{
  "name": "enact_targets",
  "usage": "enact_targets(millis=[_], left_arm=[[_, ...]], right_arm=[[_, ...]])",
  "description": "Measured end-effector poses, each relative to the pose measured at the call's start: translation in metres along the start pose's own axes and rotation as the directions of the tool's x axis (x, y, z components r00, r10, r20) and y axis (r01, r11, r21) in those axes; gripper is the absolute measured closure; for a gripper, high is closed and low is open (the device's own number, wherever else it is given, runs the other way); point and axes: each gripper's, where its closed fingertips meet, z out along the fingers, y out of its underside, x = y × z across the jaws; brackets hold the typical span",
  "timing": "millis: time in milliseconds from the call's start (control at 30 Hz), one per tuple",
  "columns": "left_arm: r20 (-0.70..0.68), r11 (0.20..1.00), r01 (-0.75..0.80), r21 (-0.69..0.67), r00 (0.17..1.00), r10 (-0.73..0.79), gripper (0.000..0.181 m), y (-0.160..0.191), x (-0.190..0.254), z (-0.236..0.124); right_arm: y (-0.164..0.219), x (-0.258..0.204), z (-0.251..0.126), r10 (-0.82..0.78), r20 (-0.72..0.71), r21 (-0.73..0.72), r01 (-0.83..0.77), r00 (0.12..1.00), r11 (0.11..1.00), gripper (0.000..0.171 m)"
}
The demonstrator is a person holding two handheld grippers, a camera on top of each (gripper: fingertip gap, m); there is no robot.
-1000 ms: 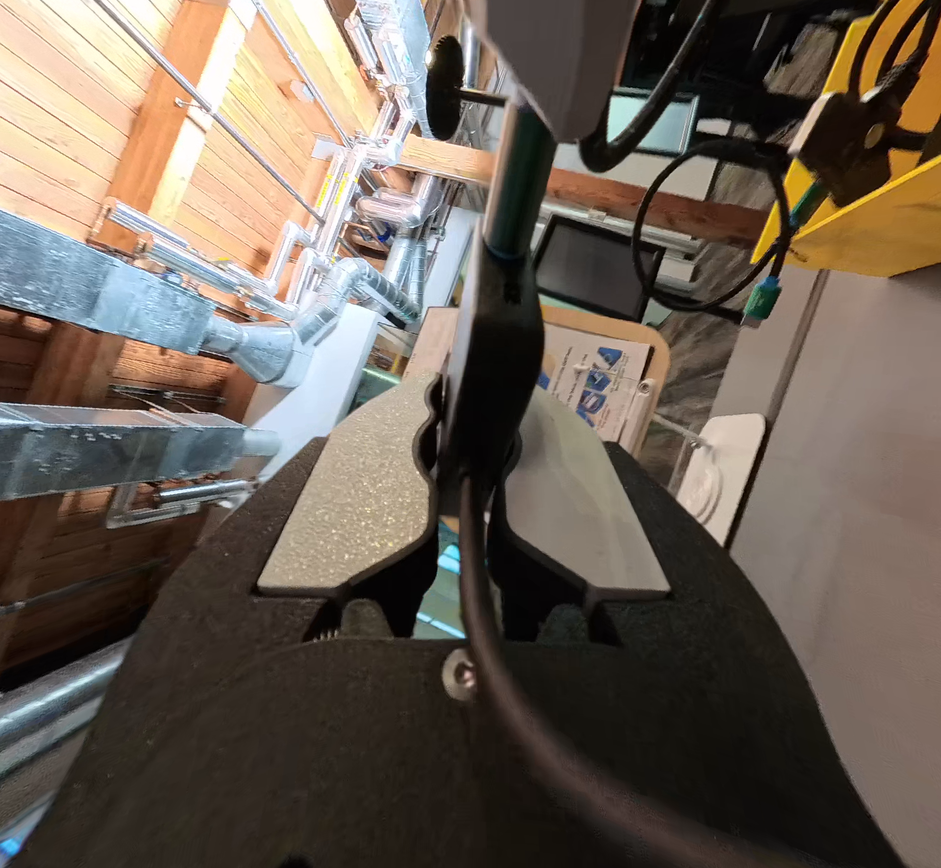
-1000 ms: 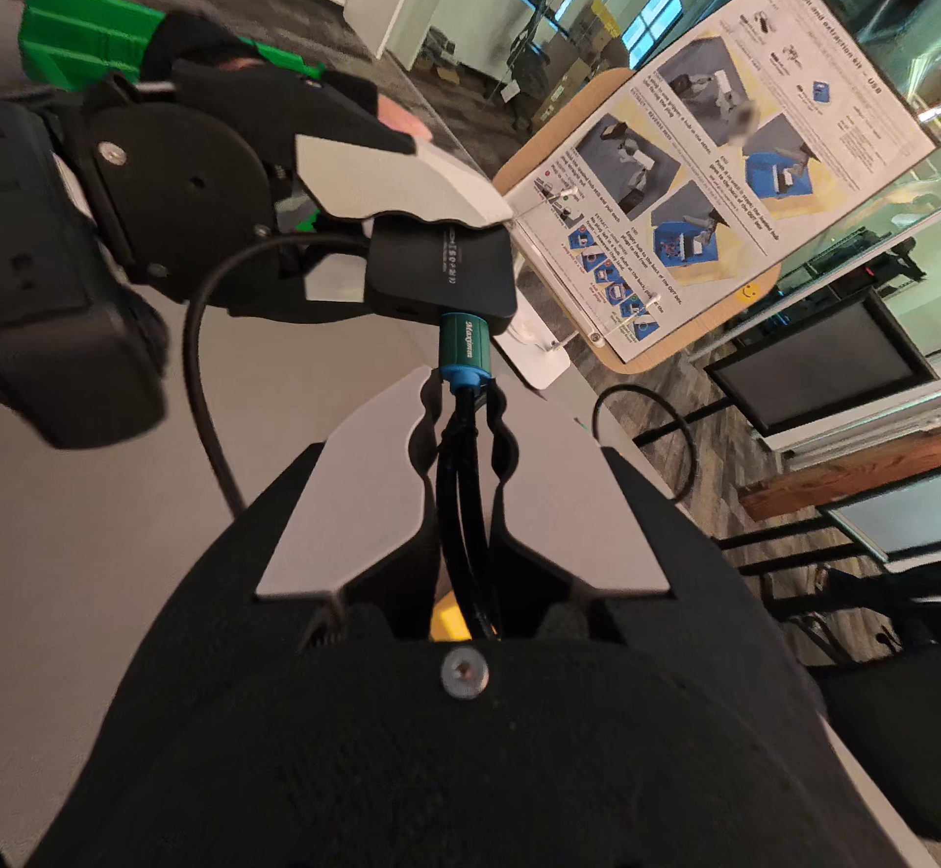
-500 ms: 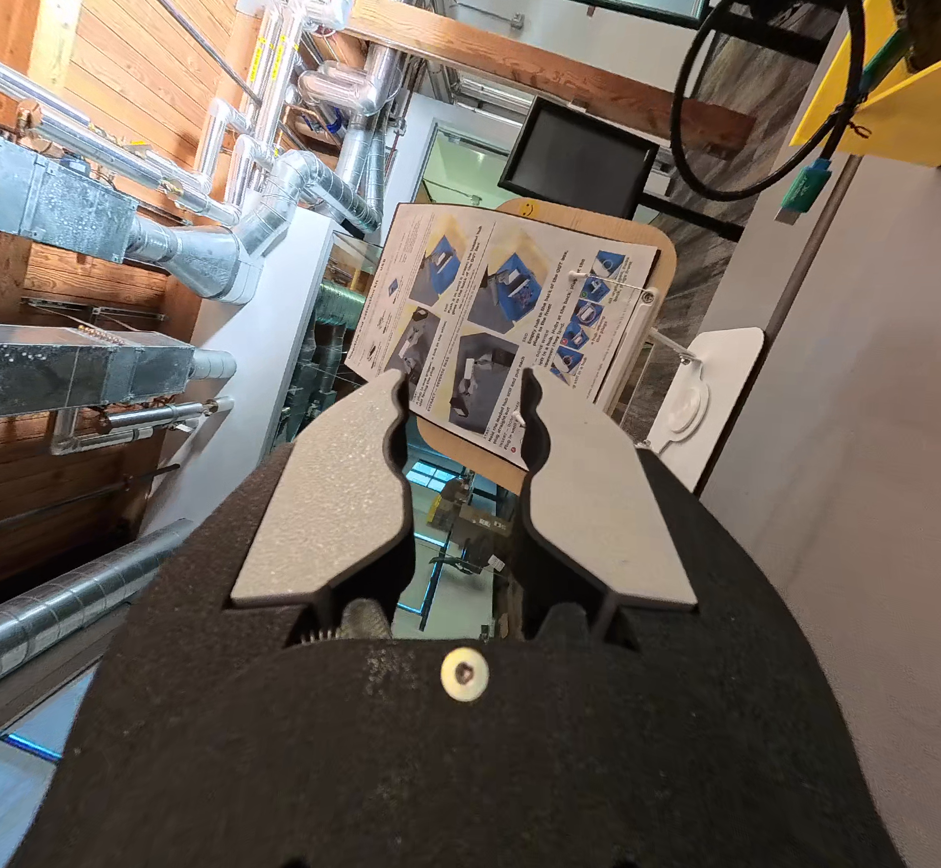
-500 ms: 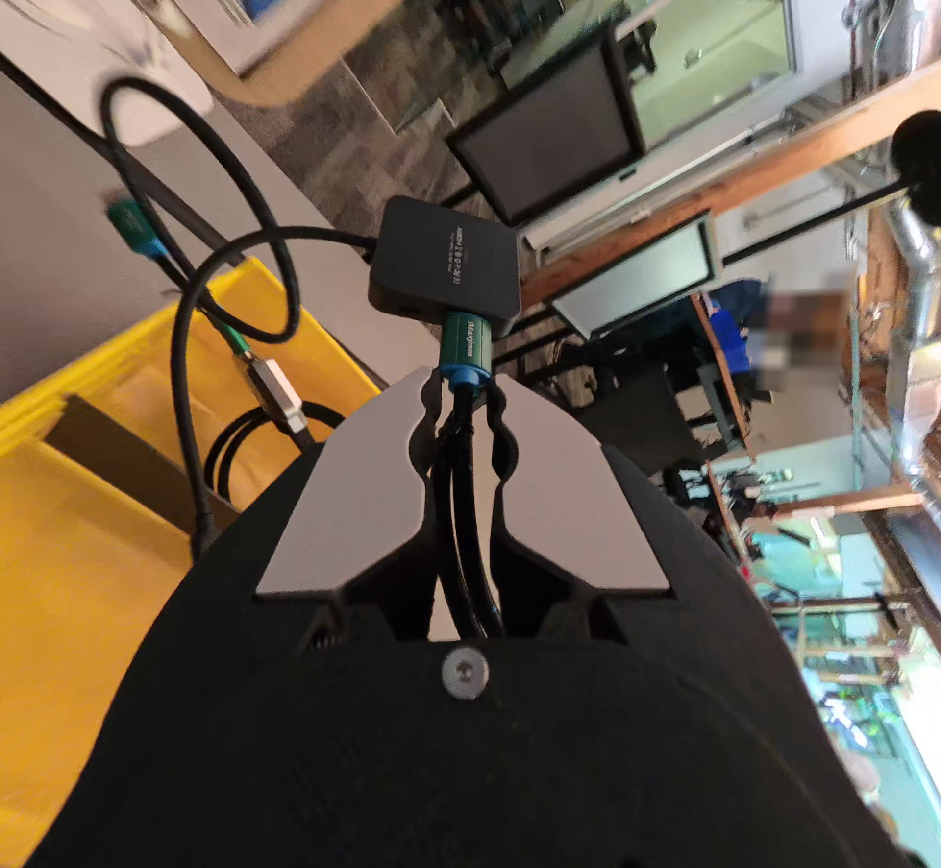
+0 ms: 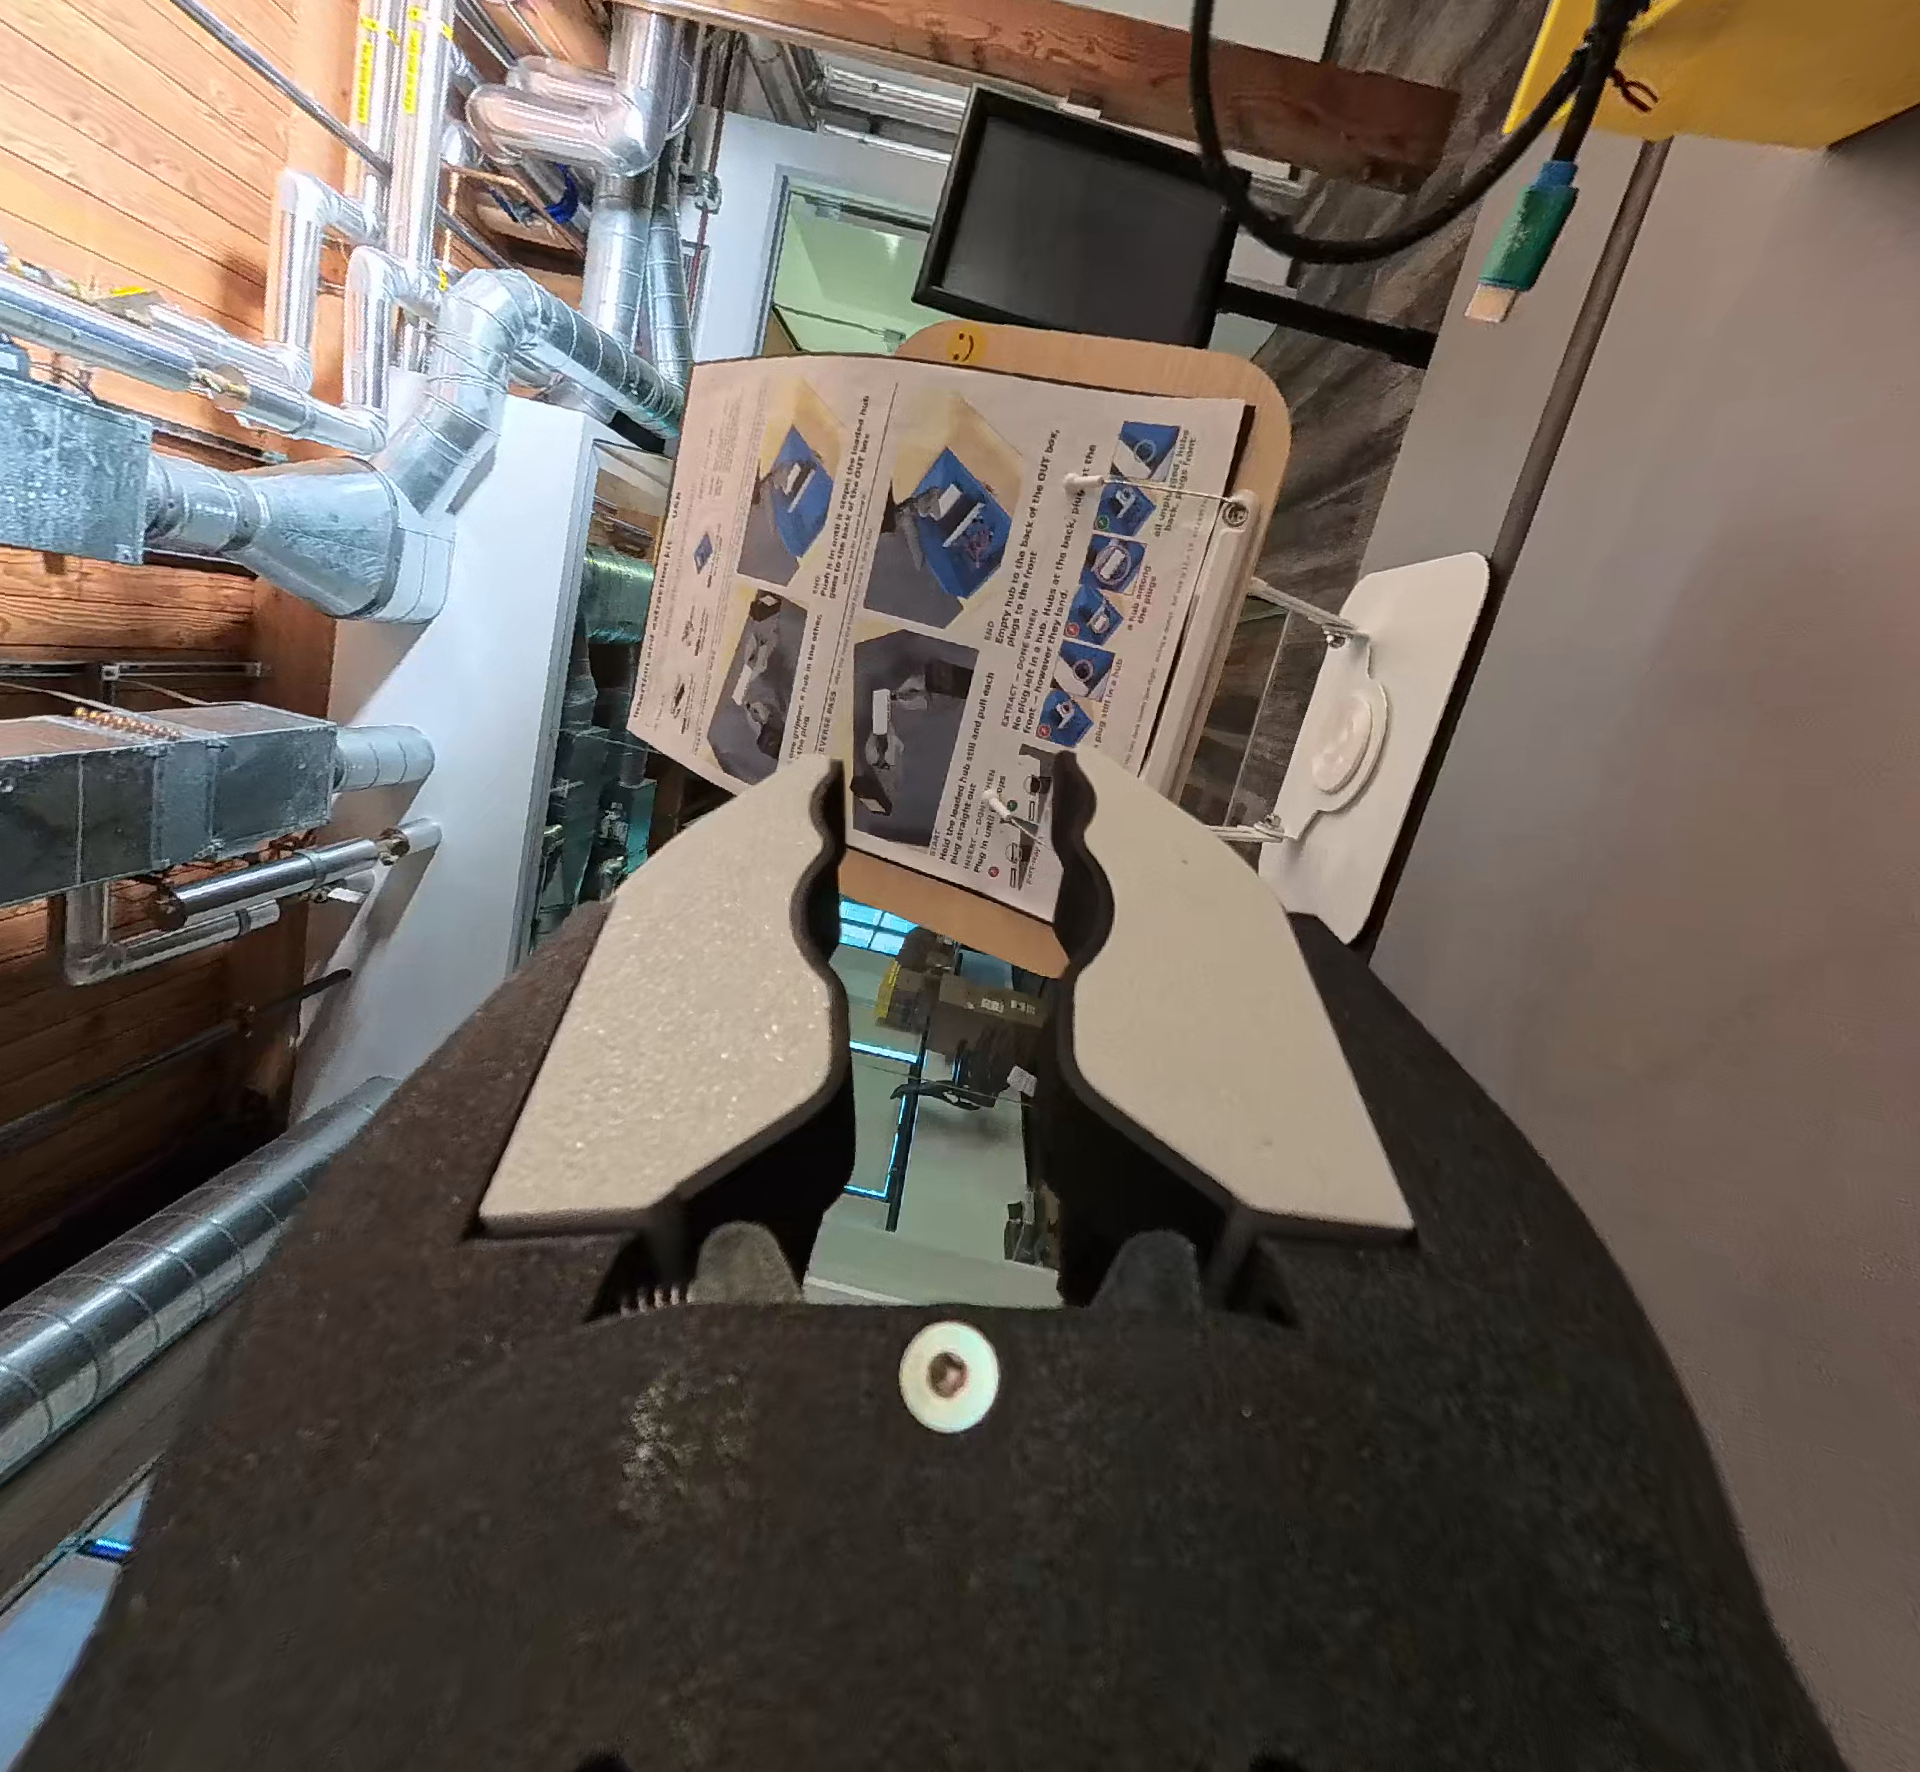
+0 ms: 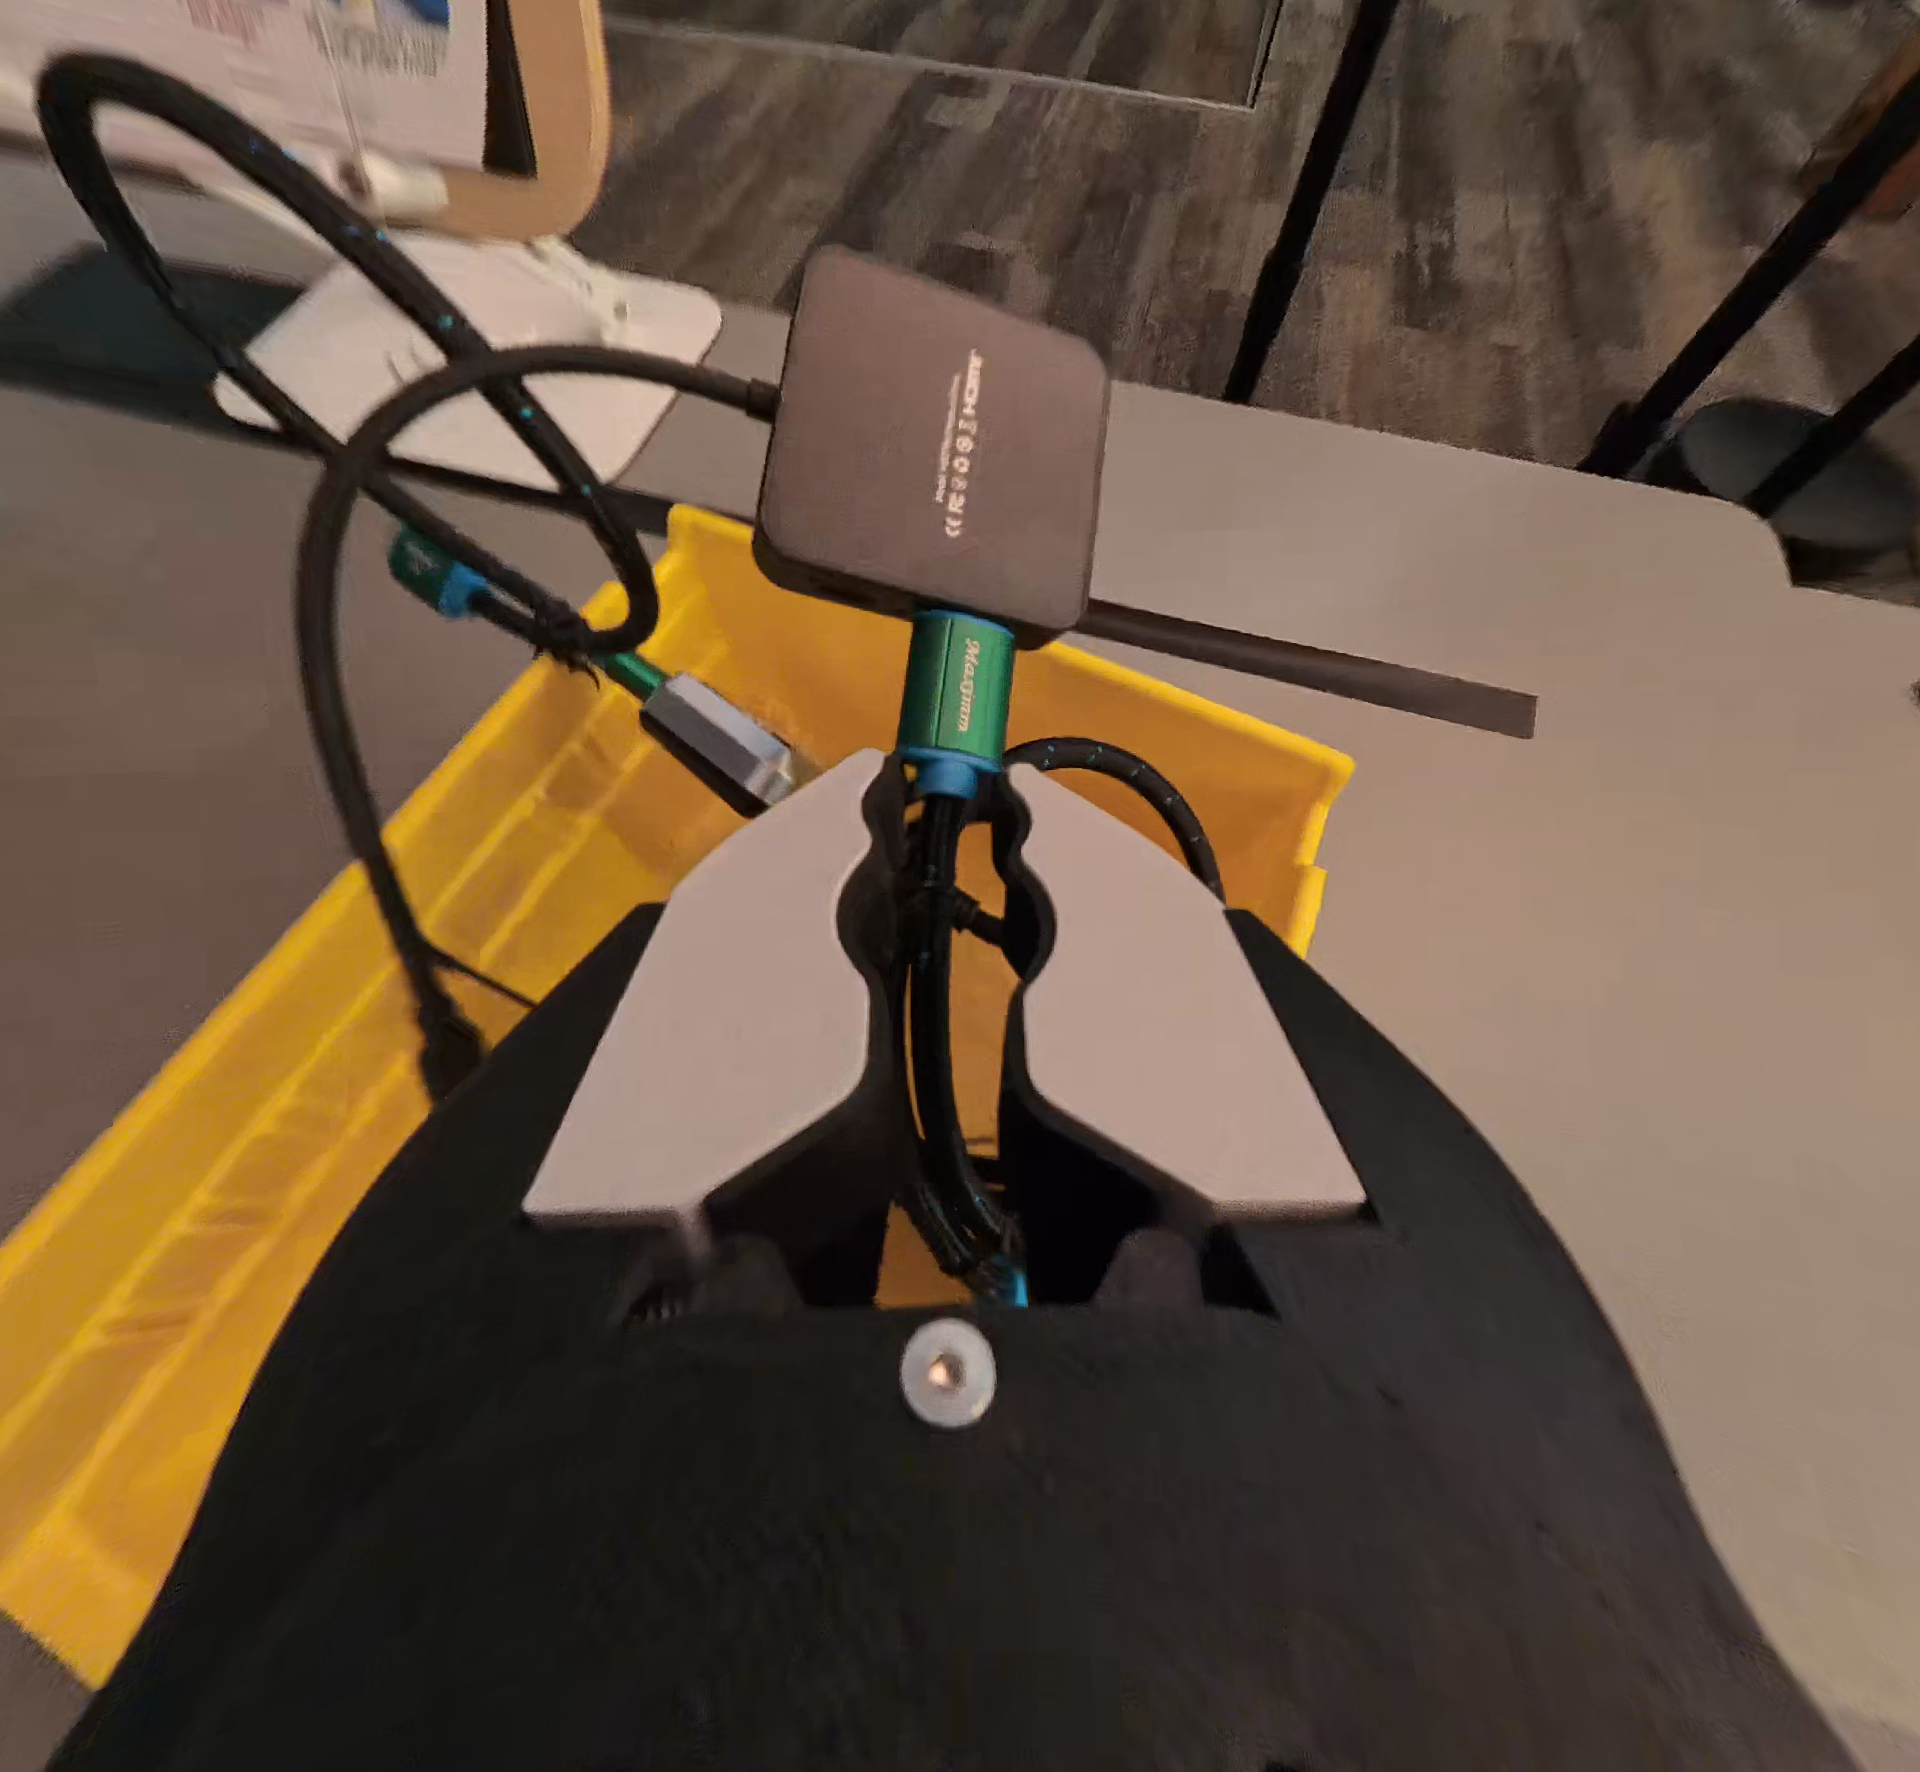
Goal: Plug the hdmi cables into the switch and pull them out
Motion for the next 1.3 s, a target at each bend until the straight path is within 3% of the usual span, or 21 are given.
enact_targets(millis=[67,333,567,700,833,900,1067,1200,1300], left_arm=[[-0.007,1.000,-0.015,-0.004,1.000,0.015,0.144,-0.001,0.004,0.001],[-0.031,0.999,-0.044,-0.005,0.999,0.044,0.145,-0.001,0.015,0.005],[-0.046,0.997,-0.074,-0.008,0.996,0.074,0.145,-0.001,0.024,0.008],[-0.061,0.996,-0.088,-0.009,0.994,0.087,0.146,-0.002,0.031,0.009],[-0.073,0.995,-0.102,-0.006,0.992,0.102,0.146,-0.004,0.036,0.009],[-0.078,0.995,-0.104,-0.008,0.992,0.103,0.146,-0.003,0.038,0.009],[-0.082,0.994,-0.102,-0.033,0.992,0.099,0.146,0.004,0.033,0.010],[-0.120,0.992,-0.069,-0.107,0.991,0.056,0.148,0.028,0.023,0.012],[-0.173,0.979,0.001,-0.202,0.984,-0.037,0.150,0.057,0.012,0.010]], right_arm=[[-0.003,0.005,0.002,0.016,0.019,0.033,-0.017,1.000,0.999,0.156],[-0.063,-0.008,-0.029,-0.182,0.126,0.407,0.116,0.975,0.906,0.162],[-0.014,-0.024,0.005,-0.115,0.301,0.194,0.057,0.947,0.979,0.162],[0.014,-0.020,0.029,-0.141,0.216,0.006,0.143,0.966,0.990,0.162],[0.031,-0.035,0.032,0.013,0.356,-0.131,0.036,0.935,0.991,0.164],[0.029,-0.033,0.033,-0.004,0.325,-0.123,0.047,0.946,0.991,0.150],[-0.007,-0.028,0.004,-0.150,0.212,0.114,0.128,0.966,0.985,0.143],[-0.066,-0.043,-0.065,-0.102,0.202,0.405,0.011,0.974,0.914,0.142],[-0.096,-0.048,-0.114,-0.077,0.092,0.551,0.013,0.993,0.834,0.142]])
